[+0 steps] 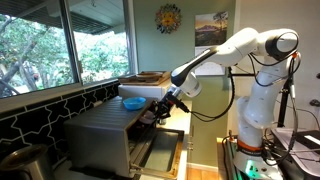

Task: Remove the purple plate from the oven and stack it on top of the blue plate, flip the stacked plates upside down on top of the oven

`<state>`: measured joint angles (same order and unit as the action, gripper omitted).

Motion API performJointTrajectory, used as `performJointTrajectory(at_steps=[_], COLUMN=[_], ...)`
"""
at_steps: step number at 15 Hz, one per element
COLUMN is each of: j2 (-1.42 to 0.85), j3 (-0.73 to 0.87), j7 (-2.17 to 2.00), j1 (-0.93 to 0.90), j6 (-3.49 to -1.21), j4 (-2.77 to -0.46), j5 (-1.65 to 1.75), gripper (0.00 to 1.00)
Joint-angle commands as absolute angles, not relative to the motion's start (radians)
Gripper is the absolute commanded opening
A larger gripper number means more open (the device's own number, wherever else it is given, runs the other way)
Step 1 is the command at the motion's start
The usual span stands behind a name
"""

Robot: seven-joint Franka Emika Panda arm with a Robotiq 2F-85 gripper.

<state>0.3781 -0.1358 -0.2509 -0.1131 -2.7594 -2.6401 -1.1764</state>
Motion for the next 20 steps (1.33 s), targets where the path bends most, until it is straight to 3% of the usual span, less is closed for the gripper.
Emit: performJointTrajectory(at_steps=[1, 13, 20], j2=[0.441, 0.625, 0.602], j3=[-0.145, -0.046, -0.055], j7=[-0.369, -0.383, -0.352], j1=[-0.045, 0.017, -0.004], j6=[-2.634, -1.981, -1.892], j4=[-2.664, -2.49, -2.304], j5=[-0.945, -0.434, -0.45], gripper=[0.01, 0.01, 0.01])
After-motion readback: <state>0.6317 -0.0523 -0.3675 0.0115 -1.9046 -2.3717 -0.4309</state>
